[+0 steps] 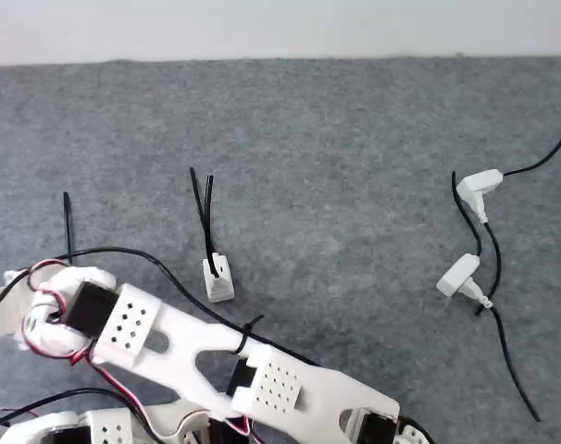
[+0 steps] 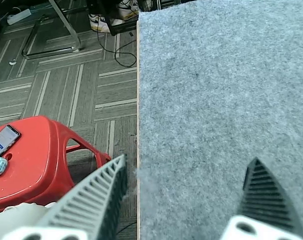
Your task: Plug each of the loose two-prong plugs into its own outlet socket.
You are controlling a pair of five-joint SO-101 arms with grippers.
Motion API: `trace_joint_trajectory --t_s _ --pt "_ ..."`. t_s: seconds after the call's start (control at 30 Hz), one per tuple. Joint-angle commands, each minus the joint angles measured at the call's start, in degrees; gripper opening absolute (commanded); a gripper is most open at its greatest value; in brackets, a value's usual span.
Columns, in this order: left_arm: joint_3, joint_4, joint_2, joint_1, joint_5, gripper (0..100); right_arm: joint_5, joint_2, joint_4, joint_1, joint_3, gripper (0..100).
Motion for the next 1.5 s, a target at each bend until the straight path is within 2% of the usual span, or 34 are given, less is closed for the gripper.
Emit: trace_joint_trajectory --t_s 0.0,0.4,0.6,1.17,1.47 --pt "-0.3 -2.1 0.4 -0.4 0.7 35 2.1 -0.2 2.6 1.6 -5.3 0.8" --pt "-0.3 -2.1 0.4 -0.4 0.7 35 2.1 1.5 2.2 3.2 -6.5 0.8" --pt "-0.2 -2.1 0.4 -0.4 0.7 35 1.9 1.6 -1.3 2.9 -6.2 0.8" --pt "-0.2 -2.1 0.4 -0.4 0.7 35 1.8 4.2 -1.0 1.5 -6.9 0.8" --pt "-0.2 -2.1 0.4 -0.4 0.7 35 1.8 4.8 2.6 -0.7 -13.2 0.8"
